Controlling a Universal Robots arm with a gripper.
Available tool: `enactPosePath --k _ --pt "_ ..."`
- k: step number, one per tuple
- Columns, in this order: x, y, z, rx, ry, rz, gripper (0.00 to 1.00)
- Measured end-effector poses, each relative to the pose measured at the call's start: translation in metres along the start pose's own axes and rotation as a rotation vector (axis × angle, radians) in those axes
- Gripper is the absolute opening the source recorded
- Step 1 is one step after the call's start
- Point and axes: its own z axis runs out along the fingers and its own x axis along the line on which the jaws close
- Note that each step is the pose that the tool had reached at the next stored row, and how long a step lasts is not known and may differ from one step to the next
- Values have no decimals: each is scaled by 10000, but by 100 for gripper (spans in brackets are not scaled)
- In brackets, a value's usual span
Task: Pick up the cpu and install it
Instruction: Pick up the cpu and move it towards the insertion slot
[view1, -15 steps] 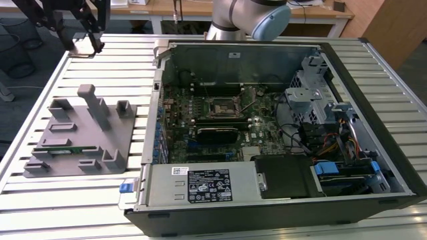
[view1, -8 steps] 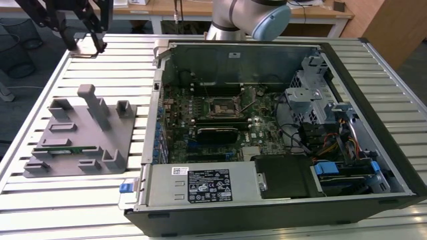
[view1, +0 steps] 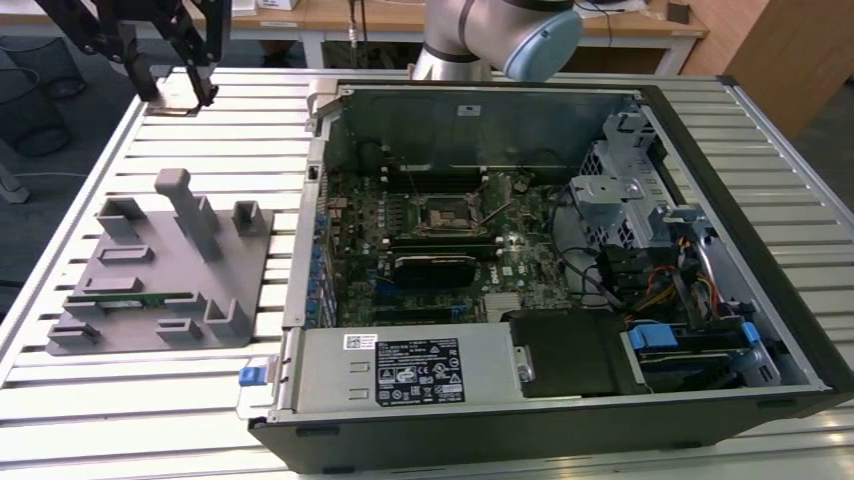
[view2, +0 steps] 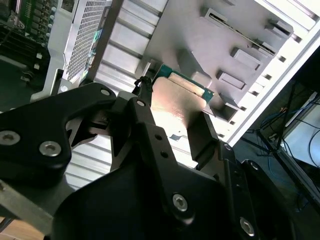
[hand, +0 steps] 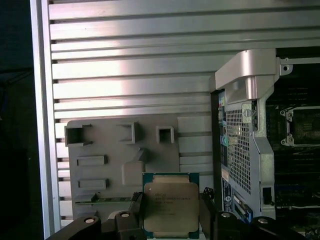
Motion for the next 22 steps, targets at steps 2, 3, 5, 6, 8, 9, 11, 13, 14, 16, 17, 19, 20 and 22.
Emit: enactPosePath --k 2,3,5,6,8,9,11,13,14,16,17,19,20,22 --pt "-13 1 0 0 0 1 53" --pt "-20 2 -1 0 0 1 53" --pt "-33 2 -1 0 0 1 53" --pt "-40 3 0 0 0 0 53" --pt "-51 3 -1 0 0 0 53" --pt "-56 4 -1 0 0 0 53" --pt "-67 4 -1 0 0 1 53" --pt "-77 5 -1 0 -1 0 53" --pt "-83 5 -1 -1 0 0 53" --pt "-94 6 -1 0 0 0 53" --pt "-100 7 -2 0 0 0 53" --pt "-111 7 -1 0 0 1 53" --pt "-117 8 -1 -1 0 0 53" --pt "-130 8 -2 0 1 0 53"
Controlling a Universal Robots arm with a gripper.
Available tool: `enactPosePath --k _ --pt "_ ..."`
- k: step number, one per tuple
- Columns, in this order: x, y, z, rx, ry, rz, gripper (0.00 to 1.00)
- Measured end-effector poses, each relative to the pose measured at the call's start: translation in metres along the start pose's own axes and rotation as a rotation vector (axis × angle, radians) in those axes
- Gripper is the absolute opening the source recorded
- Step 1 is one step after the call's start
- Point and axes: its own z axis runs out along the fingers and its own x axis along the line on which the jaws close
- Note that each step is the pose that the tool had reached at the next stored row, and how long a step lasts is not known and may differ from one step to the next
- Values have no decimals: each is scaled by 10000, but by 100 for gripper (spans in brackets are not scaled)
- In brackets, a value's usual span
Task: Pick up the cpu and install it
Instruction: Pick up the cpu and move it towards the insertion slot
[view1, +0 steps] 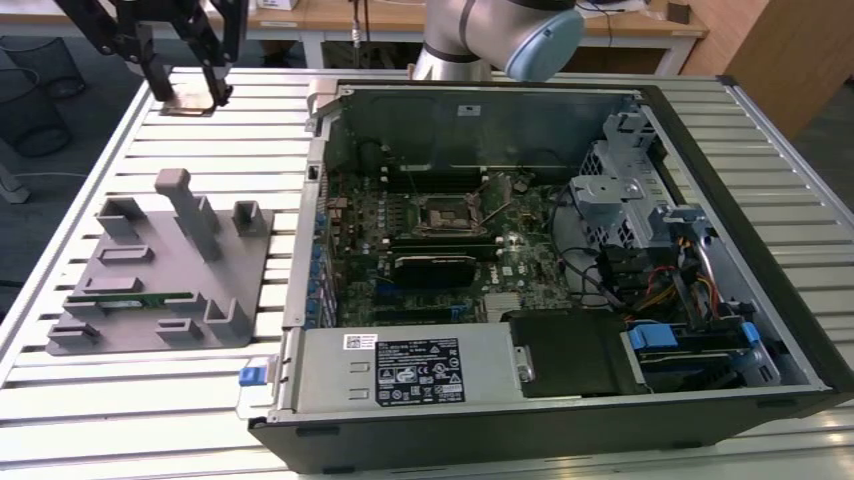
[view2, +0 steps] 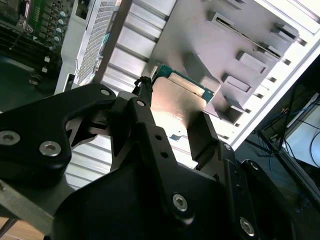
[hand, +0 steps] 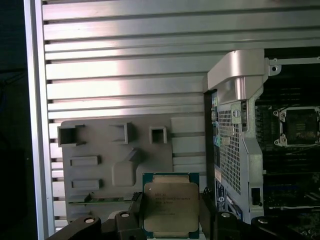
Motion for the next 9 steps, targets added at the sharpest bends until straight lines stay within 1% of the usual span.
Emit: enactPosePath --k 9 --pt "-58 4 0 0 0 0 53"
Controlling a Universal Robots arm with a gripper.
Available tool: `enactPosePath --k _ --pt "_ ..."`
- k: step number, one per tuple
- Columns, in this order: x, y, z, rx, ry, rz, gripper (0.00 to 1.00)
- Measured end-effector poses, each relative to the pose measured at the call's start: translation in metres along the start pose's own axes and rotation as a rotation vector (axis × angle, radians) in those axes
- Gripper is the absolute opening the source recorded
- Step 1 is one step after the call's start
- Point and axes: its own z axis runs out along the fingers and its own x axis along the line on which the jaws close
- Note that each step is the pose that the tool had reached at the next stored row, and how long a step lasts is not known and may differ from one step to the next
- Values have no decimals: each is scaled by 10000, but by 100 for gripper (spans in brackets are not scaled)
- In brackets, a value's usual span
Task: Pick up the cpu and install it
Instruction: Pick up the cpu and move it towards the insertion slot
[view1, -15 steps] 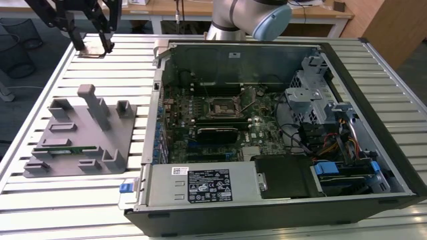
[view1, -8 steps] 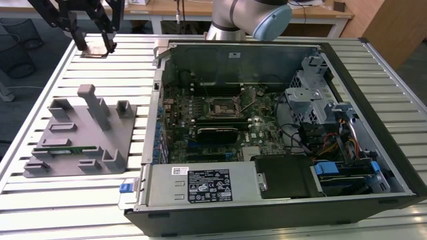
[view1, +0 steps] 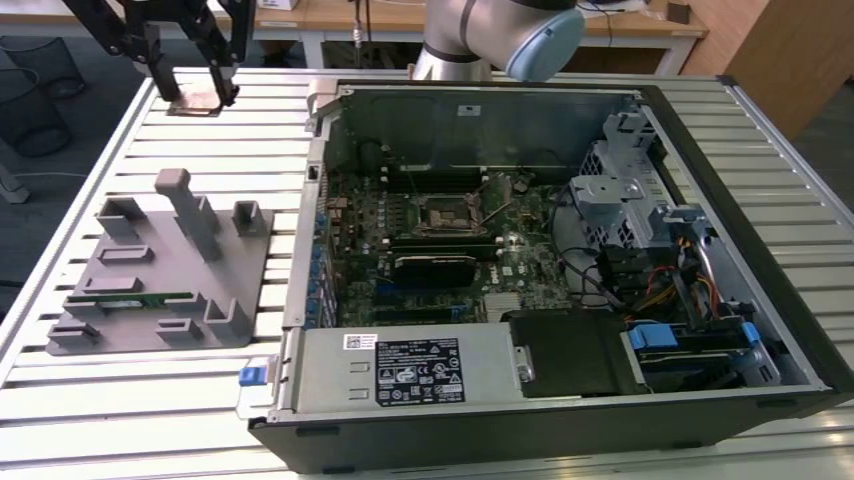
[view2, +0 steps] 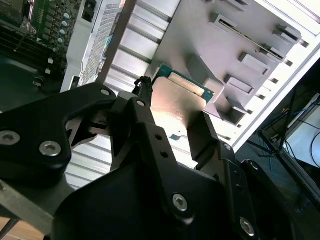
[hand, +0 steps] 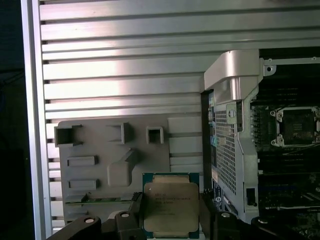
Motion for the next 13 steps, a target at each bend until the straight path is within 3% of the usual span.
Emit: enactPosePath --k 13 --pt "-84 5 -1 0 0 0 53"
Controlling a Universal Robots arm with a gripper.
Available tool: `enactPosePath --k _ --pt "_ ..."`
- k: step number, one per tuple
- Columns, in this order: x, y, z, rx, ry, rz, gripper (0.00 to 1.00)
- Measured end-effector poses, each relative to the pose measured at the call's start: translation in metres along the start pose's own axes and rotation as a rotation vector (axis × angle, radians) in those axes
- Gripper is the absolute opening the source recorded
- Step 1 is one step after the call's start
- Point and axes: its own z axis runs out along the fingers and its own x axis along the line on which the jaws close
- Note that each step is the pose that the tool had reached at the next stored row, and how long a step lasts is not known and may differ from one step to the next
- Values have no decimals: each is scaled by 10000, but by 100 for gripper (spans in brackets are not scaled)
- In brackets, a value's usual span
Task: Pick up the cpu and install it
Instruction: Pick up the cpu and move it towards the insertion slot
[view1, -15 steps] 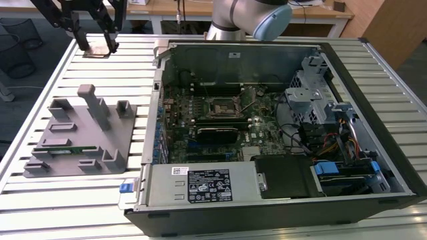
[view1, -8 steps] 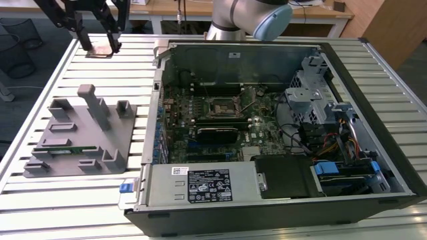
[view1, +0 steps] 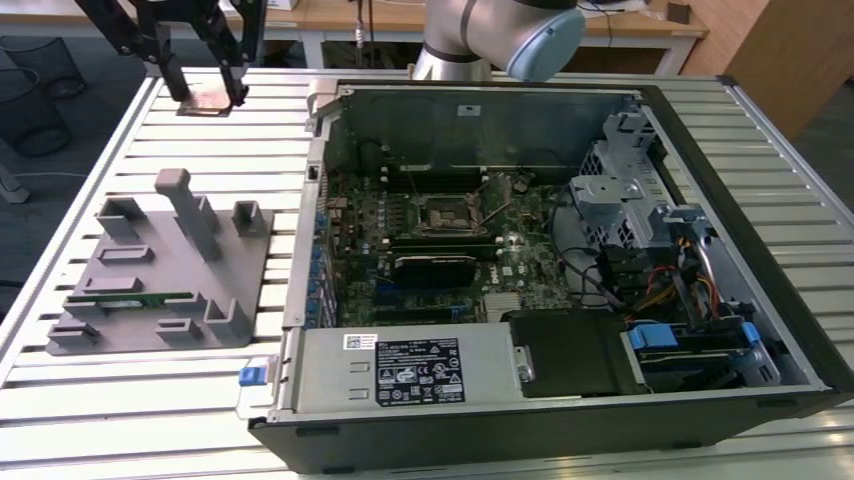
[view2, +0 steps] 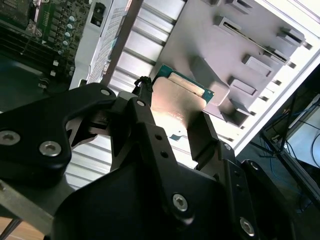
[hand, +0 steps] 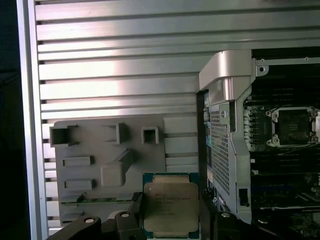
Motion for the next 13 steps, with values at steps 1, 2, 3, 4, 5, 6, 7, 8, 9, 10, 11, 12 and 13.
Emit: enactPosePath --k 1,2,3,4,5,6,7,8,9,10,11,12,13 --pt "-6 0 0 0 0 0 53" --pt "-14 1 0 -1 0 0 53" --pt "-21 1 0 0 0 0 53" --pt "-28 2 0 0 0 0 53" --pt "-35 2 -1 0 1 0 53" --pt "-42 3 -1 0 0 0 53" --pt "-50 3 -1 0 0 0 53" --pt "-57 4 -1 0 0 0 53" --pt "-63 4 -1 0 0 0 53" --pt "-70 5 -1 0 0 1 53" --pt "-78 5 -1 1 1 0 53" --pt "-85 6 -1 0 0 0 53" --pt "-92 6 -1 0 0 0 53"
